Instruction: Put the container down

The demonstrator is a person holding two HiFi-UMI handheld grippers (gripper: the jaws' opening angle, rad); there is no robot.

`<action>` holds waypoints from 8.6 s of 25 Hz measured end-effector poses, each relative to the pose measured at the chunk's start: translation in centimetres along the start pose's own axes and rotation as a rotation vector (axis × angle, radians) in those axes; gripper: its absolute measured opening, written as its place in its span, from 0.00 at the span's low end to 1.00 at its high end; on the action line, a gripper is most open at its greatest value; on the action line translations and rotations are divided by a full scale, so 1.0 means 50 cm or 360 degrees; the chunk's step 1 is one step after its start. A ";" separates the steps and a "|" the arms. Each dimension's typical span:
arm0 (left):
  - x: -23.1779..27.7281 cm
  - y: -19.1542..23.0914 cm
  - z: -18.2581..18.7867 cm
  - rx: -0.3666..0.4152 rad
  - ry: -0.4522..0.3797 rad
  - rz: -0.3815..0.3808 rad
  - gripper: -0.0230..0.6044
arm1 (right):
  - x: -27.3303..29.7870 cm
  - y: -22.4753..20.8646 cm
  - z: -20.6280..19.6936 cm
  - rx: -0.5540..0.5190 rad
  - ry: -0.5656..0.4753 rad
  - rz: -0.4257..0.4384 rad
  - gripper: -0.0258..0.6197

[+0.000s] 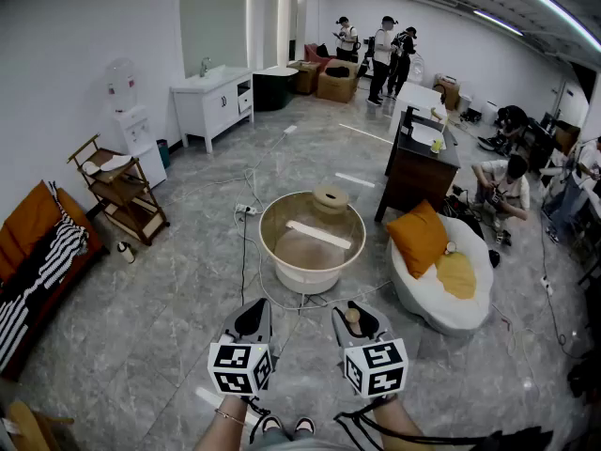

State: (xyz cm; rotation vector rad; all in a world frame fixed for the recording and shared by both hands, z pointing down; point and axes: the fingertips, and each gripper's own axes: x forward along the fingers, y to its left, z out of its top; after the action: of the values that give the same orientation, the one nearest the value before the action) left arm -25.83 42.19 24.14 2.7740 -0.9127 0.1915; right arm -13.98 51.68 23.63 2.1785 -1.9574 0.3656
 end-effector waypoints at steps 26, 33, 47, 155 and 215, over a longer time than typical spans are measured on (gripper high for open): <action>0.062 -0.035 -0.001 -0.0003 0.0003 0.0039 0.03 | 0.019 -0.108 -0.004 0.0150 -0.0011 0.0043 0.24; 0.129 -0.020 0.002 -0.0071 0.0007 0.0040 0.03 | 0.057 -0.152 -0.003 0.0161 -0.0023 0.0019 0.24; 0.334 0.047 0.075 -0.0018 0.0009 -0.0013 0.03 | 0.238 -0.254 0.070 0.0157 -0.0026 -0.0027 0.24; 1.226 0.619 -0.021 -0.0275 0.0371 0.0465 0.03 | 1.350 -0.620 0.107 0.0195 0.0316 0.0313 0.24; 1.293 0.877 -0.481 -0.0468 0.0562 0.0534 0.03 | 1.726 -0.431 -0.332 0.0099 0.0653 0.0501 0.24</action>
State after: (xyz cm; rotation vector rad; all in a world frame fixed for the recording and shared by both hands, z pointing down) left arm -1.75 -23.28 66.77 2.2120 -1.1899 0.5334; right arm 14.94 -22.62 66.37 1.6504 -2.0561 0.8549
